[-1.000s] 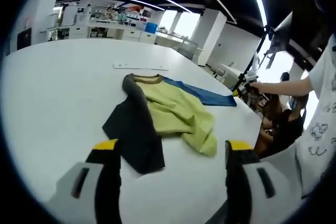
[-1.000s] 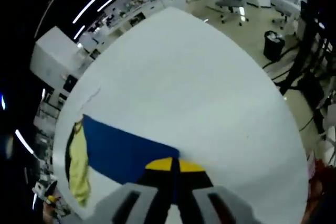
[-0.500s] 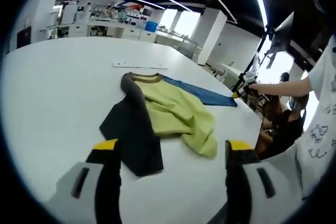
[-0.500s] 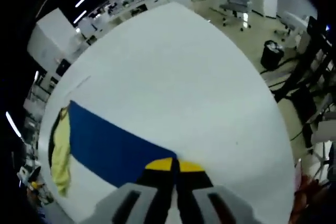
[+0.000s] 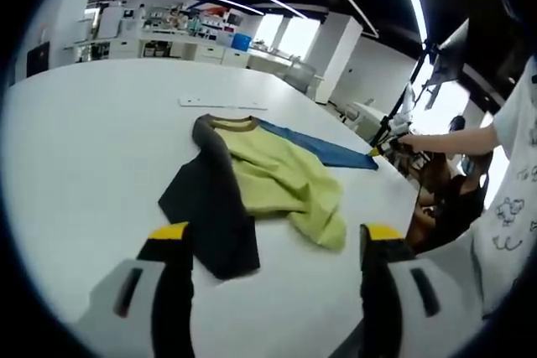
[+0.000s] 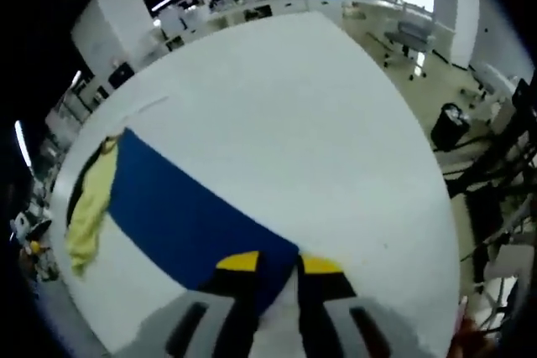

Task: Fold the garment on the visible template until the final outline fits inside the template.

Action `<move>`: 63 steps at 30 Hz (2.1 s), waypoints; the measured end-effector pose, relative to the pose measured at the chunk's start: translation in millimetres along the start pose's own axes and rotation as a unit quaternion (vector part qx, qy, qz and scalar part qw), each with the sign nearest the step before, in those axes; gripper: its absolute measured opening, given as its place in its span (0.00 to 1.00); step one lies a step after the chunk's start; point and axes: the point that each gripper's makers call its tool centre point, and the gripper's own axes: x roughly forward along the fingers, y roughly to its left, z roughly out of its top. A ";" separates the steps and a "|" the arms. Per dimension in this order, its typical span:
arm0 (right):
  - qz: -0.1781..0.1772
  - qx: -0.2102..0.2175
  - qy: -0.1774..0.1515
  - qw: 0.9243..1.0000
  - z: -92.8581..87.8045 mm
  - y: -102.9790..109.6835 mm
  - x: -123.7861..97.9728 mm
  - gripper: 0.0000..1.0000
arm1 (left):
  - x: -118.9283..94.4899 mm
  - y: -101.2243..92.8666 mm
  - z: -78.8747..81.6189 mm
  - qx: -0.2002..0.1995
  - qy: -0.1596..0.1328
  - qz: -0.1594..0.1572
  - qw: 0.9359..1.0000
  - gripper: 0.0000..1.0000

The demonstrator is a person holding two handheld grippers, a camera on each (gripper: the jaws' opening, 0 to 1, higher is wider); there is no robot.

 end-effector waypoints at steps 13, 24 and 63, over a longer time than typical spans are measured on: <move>0.065 -0.147 -0.077 0.984 3.4 42.5 -19.1 1.00 | 1.7 -2.7 -3.4 0.001 0.000 -0.011 1.000 0.79; 0.095 -0.189 -0.114 0.971 9.8 89.1 -40.6 1.00 | 5.3 -1.7 2.3 0.002 -0.006 -0.013 1.000 0.78; 0.174 -0.230 -0.140 0.947 -4.1 179.5 -68.0 0.97 | 28.1 70.0 -48.6 -0.244 -0.024 0.087 0.966 0.41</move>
